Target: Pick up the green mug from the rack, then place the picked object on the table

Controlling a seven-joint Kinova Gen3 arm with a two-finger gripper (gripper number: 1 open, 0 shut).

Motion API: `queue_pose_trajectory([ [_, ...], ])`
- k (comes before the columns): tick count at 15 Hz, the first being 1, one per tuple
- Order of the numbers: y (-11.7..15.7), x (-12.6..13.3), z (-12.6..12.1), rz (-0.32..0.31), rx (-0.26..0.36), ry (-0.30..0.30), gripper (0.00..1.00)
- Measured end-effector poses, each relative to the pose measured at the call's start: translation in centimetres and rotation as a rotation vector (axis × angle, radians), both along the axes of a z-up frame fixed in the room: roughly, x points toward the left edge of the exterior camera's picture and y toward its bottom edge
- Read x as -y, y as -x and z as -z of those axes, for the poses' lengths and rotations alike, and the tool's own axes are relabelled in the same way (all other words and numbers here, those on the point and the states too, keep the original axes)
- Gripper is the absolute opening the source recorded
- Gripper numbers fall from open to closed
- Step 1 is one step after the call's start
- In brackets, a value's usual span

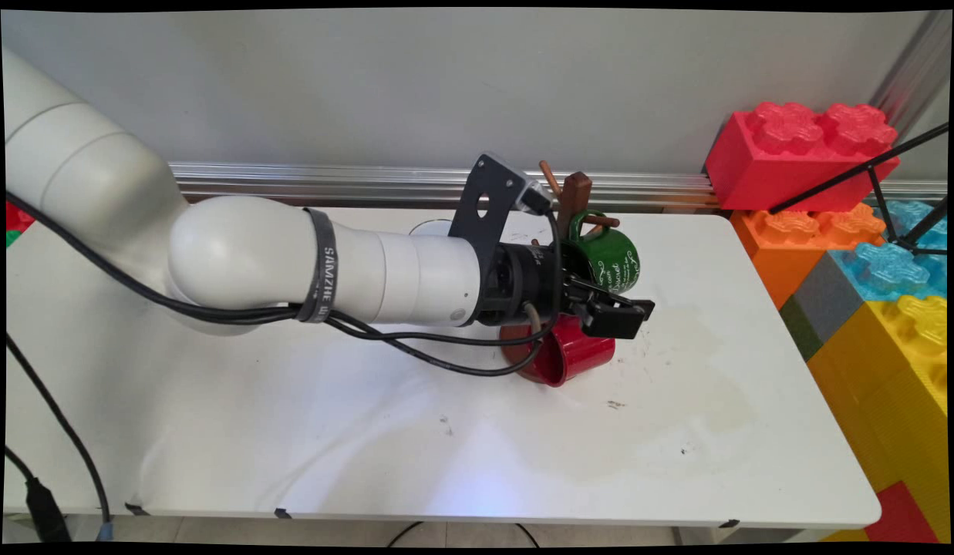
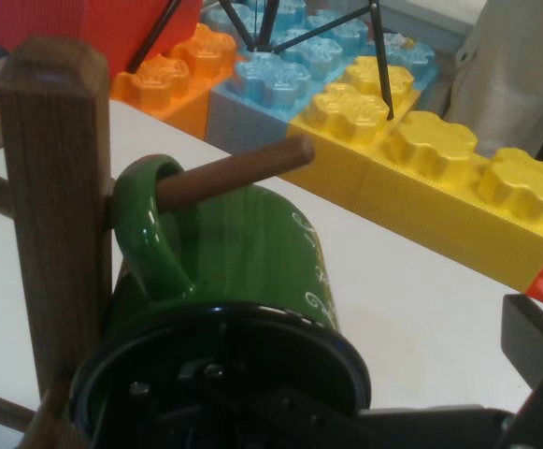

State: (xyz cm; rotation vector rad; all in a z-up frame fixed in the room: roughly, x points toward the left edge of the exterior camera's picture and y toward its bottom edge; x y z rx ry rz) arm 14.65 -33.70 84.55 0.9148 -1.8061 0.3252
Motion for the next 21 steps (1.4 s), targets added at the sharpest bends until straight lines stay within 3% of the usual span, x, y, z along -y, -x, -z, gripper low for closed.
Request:
queue_pose_trajectory([
  [8, 0.04, 0.27, 0.26, -0.014, -0.005, -0.012, 1.0],
  [9, 0.02, 0.29, 0.27, -0.016, -0.006, -0.013, 0.0],
  [21, -0.36, 0.37, 0.21, -0.033, -0.016, -0.029, 0.0],
])
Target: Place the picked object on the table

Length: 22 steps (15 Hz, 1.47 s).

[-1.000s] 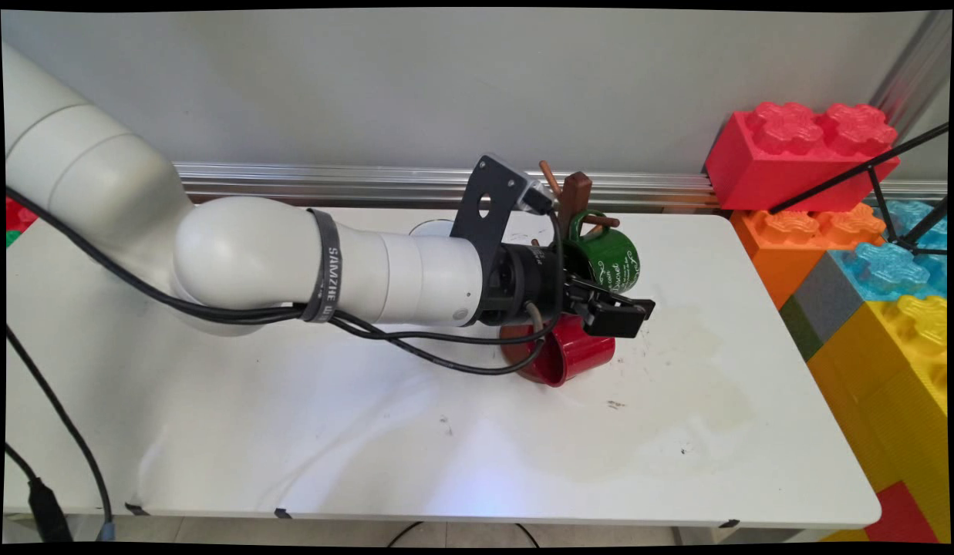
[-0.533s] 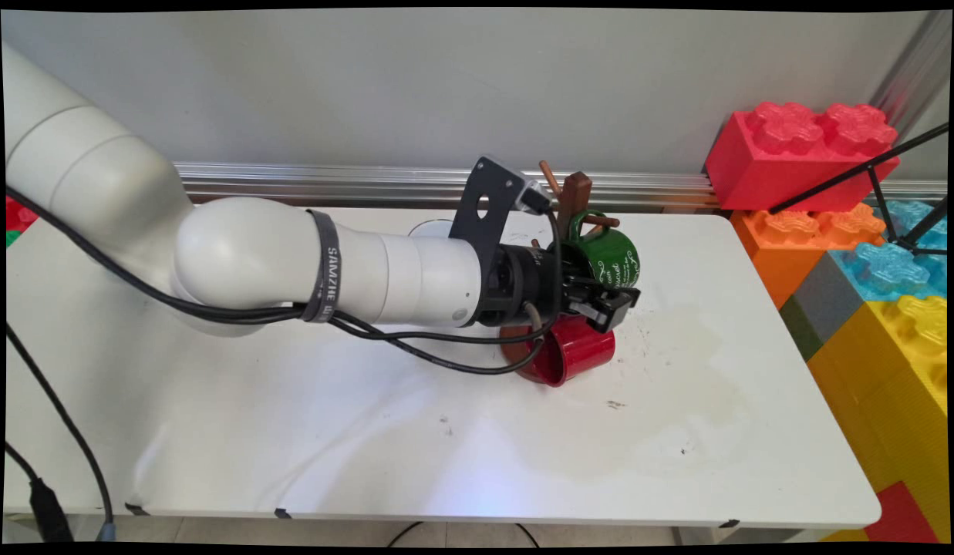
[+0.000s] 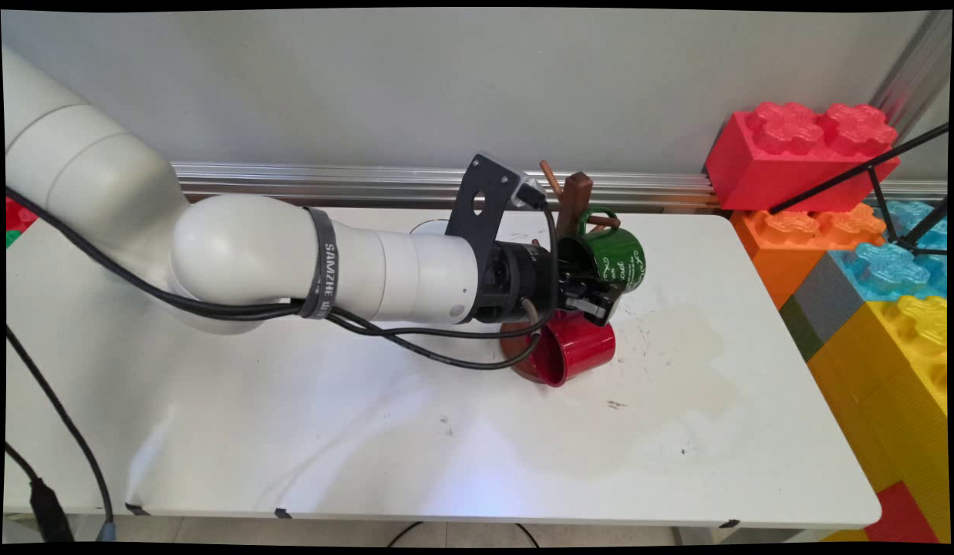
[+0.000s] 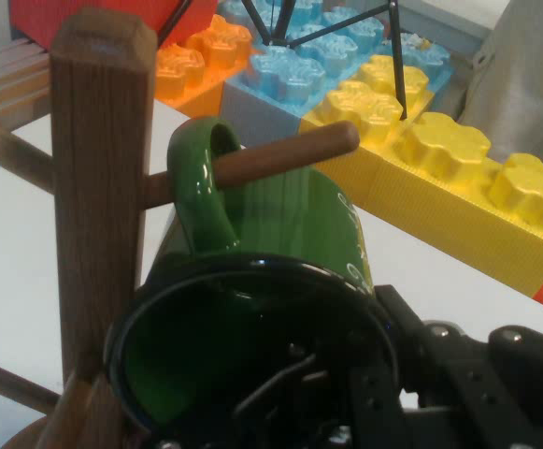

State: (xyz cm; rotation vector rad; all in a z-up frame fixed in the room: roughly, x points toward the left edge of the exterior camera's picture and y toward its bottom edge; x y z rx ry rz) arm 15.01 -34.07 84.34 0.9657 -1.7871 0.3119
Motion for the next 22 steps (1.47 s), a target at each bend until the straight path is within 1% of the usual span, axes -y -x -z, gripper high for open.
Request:
queue_pose_trajectory([
  [10, 0.0, -0.3, -1.2, -0.01, -0.023, -0.006, 0.0],
  [15, 0.4, -1.1, -2.1, -0.005, -0.037, -0.015, 0.0],
  [22, 1.5, -3.0, -3.7, 0.017, -0.068, -0.034, 0.0],
])
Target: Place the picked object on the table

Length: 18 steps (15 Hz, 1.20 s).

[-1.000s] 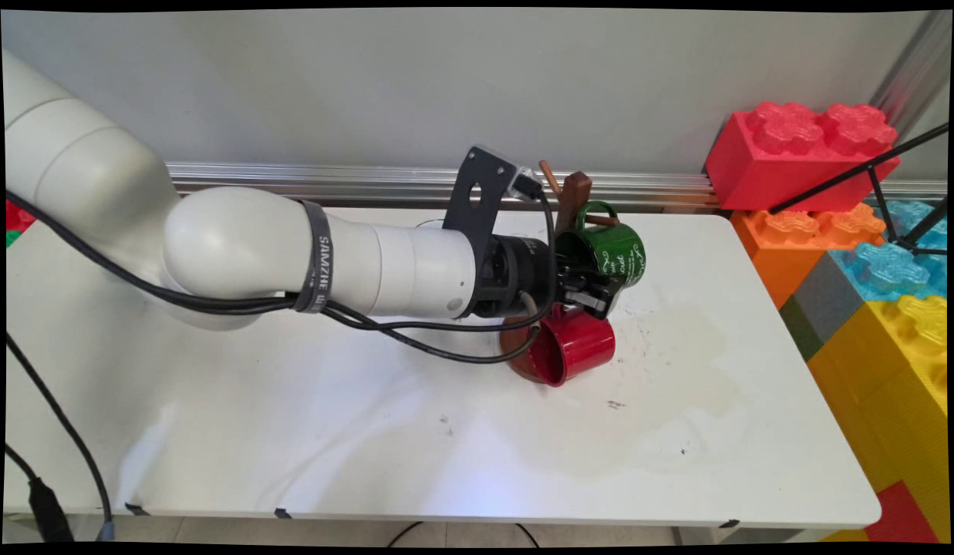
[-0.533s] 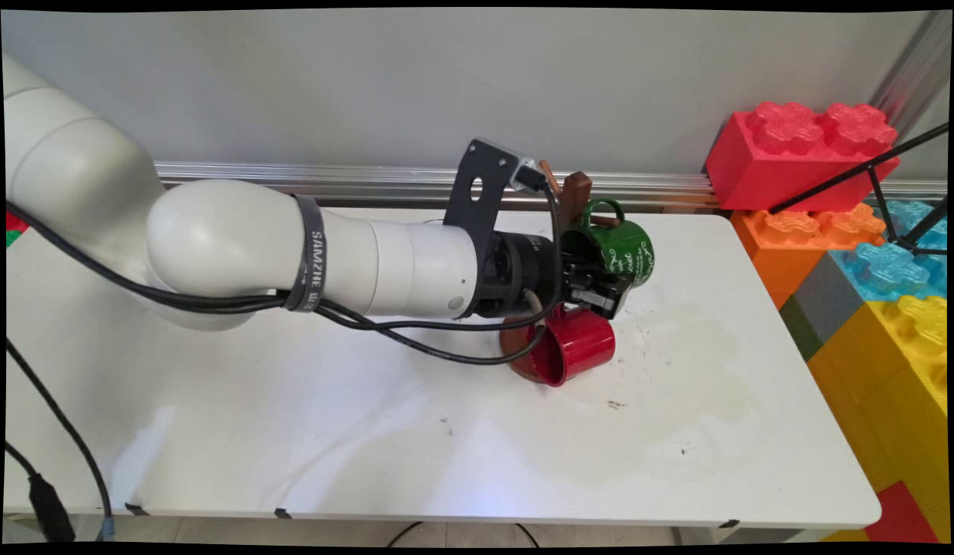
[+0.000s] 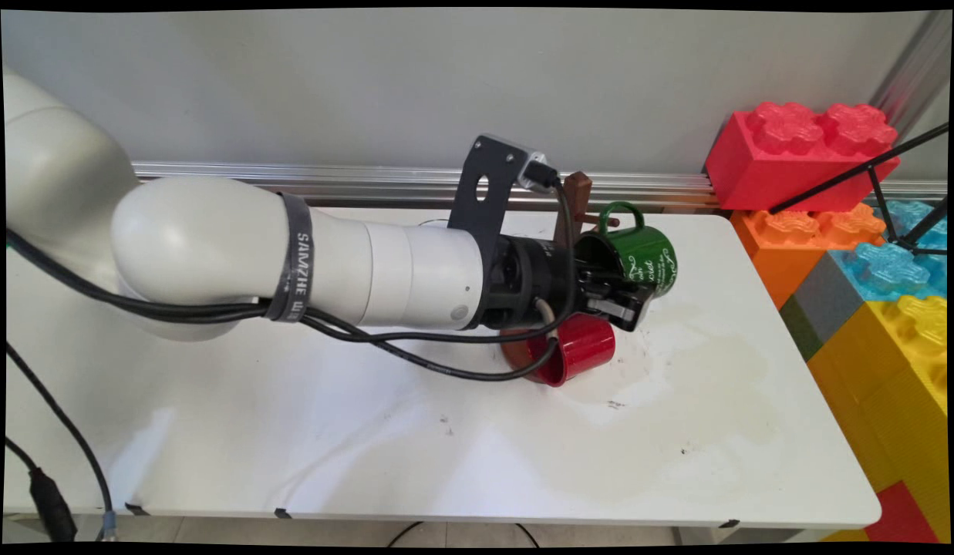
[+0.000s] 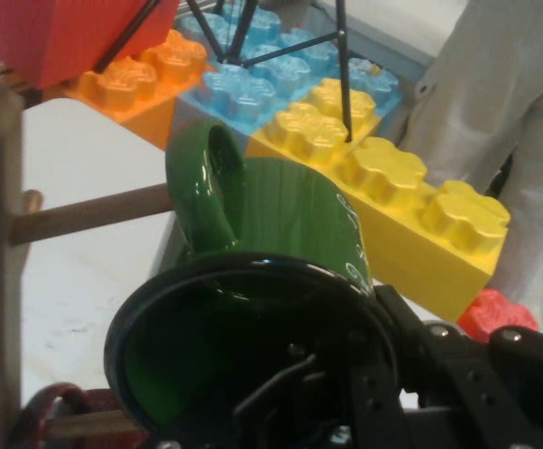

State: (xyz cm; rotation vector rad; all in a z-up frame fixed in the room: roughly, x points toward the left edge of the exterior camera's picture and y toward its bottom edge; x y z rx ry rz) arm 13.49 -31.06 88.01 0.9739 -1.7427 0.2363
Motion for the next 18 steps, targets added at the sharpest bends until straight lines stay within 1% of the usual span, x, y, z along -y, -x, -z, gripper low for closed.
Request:
queue_pose_trajectory([
  [6, 0.8, -1.6, -0.8, 0.025, -0.022, -0.019, 0.0],
  [10, 0.9, -2.8, -1.2, 0.049, -0.028, -0.033, 0.0],
  [14, -0.1, -4.2, -1.8, 0.089, -0.009, -0.055, 0.0],
  [16, -1.1, -5.3, -2.3, 0.134, 0.008, -0.072, 0.0],
  [18, -2.1, -6.1, -2.9, 0.17, 0.024, -0.074, 0.0],
])
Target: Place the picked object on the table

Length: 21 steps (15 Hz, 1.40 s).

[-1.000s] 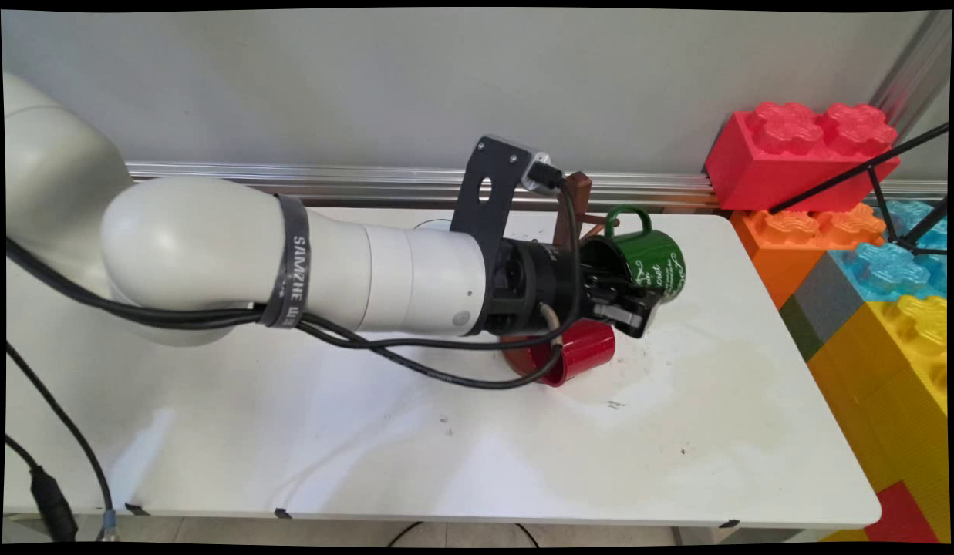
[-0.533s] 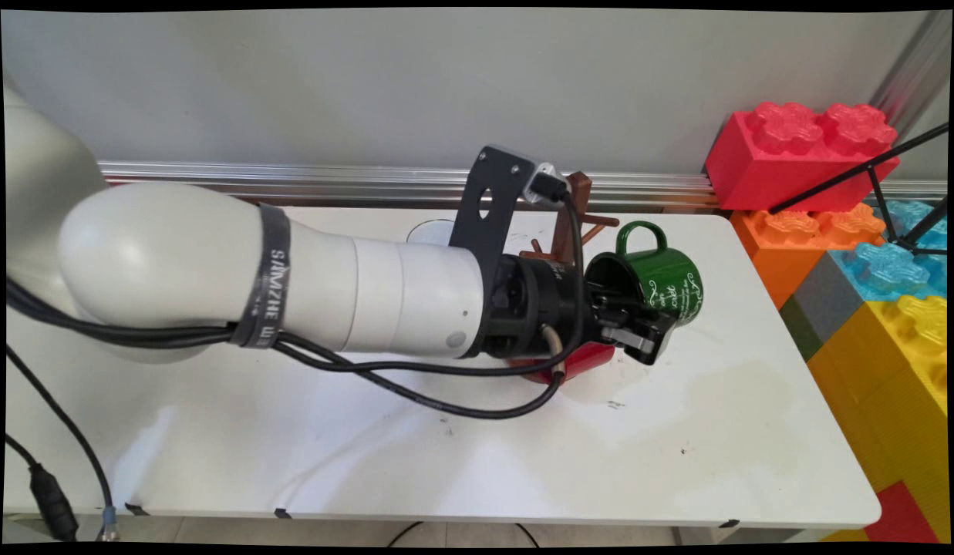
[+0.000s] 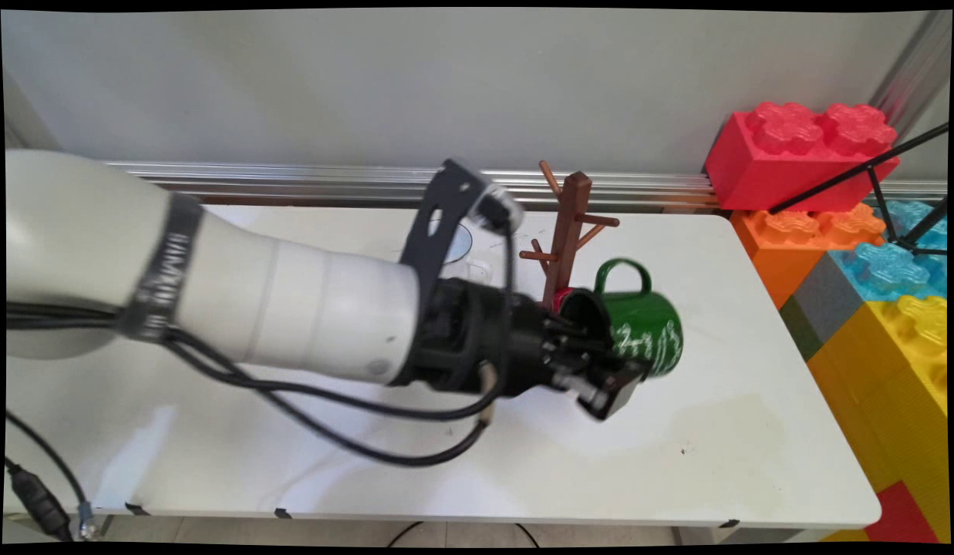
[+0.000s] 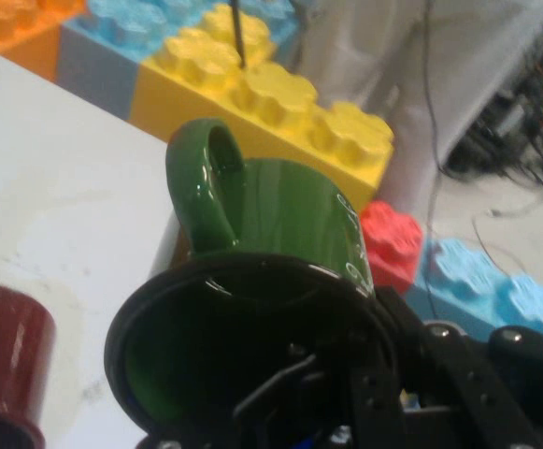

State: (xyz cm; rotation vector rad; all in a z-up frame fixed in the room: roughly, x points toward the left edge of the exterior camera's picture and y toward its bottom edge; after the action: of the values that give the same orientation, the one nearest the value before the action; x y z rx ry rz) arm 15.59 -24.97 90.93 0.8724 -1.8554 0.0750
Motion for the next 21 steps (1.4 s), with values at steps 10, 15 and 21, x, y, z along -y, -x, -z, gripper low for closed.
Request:
queue_pose_trajectory([
  [10, -5.0, -0.2, 0.7, 0.05, 0.183, 0.099, 0.0],
  [15, -6.8, 1.4, 1.9, 0.06, 0.294, 0.14, 0.0],
  [21, -9.4, 3.1, 1.9, 0.069, 0.47, 0.1, 0.0],
])
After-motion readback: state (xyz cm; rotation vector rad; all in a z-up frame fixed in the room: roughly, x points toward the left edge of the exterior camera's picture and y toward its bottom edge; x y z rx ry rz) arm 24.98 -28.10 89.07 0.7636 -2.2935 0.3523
